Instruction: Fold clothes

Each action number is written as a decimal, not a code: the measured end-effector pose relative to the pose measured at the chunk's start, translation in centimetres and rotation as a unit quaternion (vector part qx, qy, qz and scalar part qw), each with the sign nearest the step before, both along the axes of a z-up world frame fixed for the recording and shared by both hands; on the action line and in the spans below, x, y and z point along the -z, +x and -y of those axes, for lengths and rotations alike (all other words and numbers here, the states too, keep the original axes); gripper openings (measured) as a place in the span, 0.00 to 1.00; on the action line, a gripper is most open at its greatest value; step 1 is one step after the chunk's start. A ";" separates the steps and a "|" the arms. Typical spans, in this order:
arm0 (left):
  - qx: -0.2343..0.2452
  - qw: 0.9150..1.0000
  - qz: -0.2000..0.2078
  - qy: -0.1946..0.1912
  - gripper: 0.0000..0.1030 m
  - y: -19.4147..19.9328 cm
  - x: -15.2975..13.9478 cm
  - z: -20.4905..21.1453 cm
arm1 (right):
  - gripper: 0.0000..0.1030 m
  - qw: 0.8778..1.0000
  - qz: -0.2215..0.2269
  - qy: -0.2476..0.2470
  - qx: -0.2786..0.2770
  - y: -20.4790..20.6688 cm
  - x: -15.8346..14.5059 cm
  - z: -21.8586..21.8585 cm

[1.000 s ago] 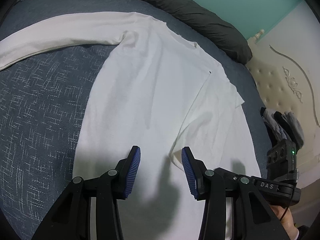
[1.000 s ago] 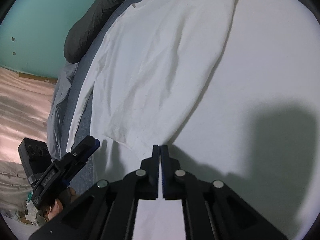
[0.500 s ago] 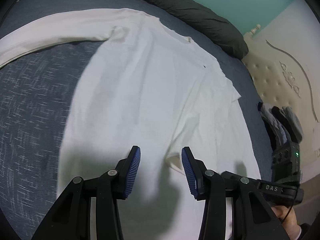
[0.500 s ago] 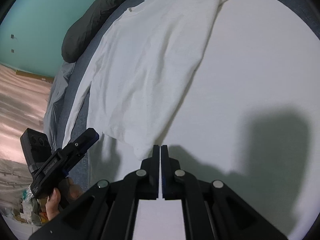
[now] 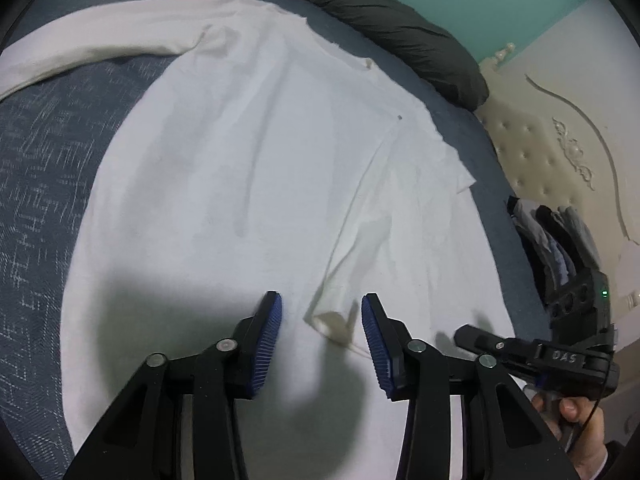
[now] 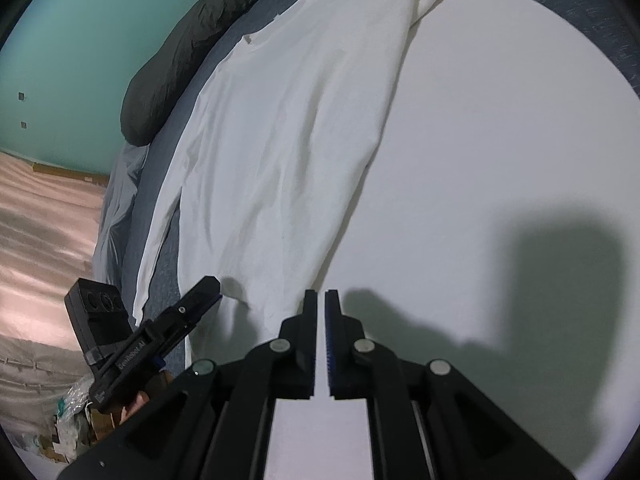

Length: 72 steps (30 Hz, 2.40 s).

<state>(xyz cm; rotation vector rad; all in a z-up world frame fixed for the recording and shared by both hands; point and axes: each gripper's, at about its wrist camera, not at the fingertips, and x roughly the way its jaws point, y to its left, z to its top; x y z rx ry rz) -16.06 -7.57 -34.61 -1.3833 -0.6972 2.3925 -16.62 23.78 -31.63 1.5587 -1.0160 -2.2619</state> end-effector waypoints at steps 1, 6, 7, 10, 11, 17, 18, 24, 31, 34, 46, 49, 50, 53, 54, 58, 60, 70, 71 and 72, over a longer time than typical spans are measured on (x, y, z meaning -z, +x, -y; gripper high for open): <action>0.000 1.000 0.001 0.000 0.17 0.0 0.1 0.1 | 0.04 1.000 0.000 0.000 0.002 0.0 0.0 -0.2; 0.003 1.000 -0.020 0.006 0.03 0.7 -1.6 0.5 | 0.04 1.000 0.001 0.001 0.010 -0.2 0.1 -1.0; 0.001 1.000 -0.026 0.005 0.03 0.9 -2.0 0.7 | 0.04 1.000 0.001 0.001 0.012 -0.2 0.1 -1.2; -0.014 0.999 -0.044 0.012 0.03 1.5 -3.3 1.6 | 0.04 1.000 0.000 0.001 0.017 -0.3 0.1 -1.8; -0.018 0.999 -0.047 0.011 0.03 1.5 -3.4 1.9 | 0.04 1.000 0.000 0.001 0.017 -0.4 0.1 -1.9; -0.035 0.999 -0.028 0.020 0.03 0.7 -2.1 2.8 | 0.04 1.000 0.000 0.004 0.017 -0.9 0.0 -2.1; -0.035 0.999 -0.025 0.022 0.03 0.6 -1.9 2.9 | 0.04 1.000 0.000 0.004 0.016 -0.9 0.0 -2.1; -0.044 0.998 -0.016 0.043 0.03 -0.2 -1.4 4.2 | 0.04 0.999 -0.006 0.030 0.017 -1.7 -0.6 -3.9; -0.044 0.998 -0.025 0.041 0.03 -1.2 -2.0 4.8 | 0.31 0.992 -0.031 0.122 0.019 -4.8 -2.6 -9.1; -0.048 0.997 -0.026 0.047 0.03 -1.5 -2.0 5.4 | 0.31 0.986 -0.041 0.161 0.020 -6.1 -3.5 -11.3; -0.057 0.997 -0.022 0.051 0.03 -1.9 -1.8 6.3 | 0.31 0.961 -0.087 0.263 -0.001 -13.3 -4.0 -18.1; -0.059 0.997 -0.022 0.044 0.03 -2.0 -1.7 6.3 | 0.31 0.956 -0.076 0.284 -0.007 -15.5 -3.1 -18.4; -0.061 0.997 -0.022 0.043 0.03 -2.1 -1.7 6.3 | 0.31 0.955 -0.075 0.286 -0.007 -16.1 -2.8 -18.7; -0.067 0.997 -0.021 0.044 0.03 -2.3 -1.5 6.6 | 0.31 0.955 -0.079 0.285 -0.011 -17.1 -2.3 -18.7; -0.069 0.996 -0.021 0.046 0.03 -2.3 -1.4 6.7 | 0.31 0.955 -0.080 0.286 -0.012 -17.5 -2.0 -18.7; -0.071 0.996 -0.022 0.047 0.03 -2.4 -1.3 6.9 | 0.31 0.952 -0.077 0.296 -0.022 -18.8 -1.0 -18.4; -0.072 0.996 -0.022 0.048 0.03 -2.4 -1.3 7.0 | 0.31 0.953 -0.079 0.292 -0.017 -19.3 -0.7 -18.6; -0.074 0.996 -0.017 0.050 0.03 -2.3 -0.9 7.1 | 0.30 0.953 -0.109 0.281 -0.014 -21.1 -0.6 -18.9; -0.074 0.996 -0.017 0.050 0.03 -2.3 -0.9 7.1 | 0.30 0.954 -0.112 0.276 -0.017 -21.1 -0.6 -18.9; -0.074 0.996 -0.017 0.050 0.03 -2.3 -0.9 7.1 | 0.30 0.955 -0.117 0.271 -0.021 -21.0 -0.6 -18.9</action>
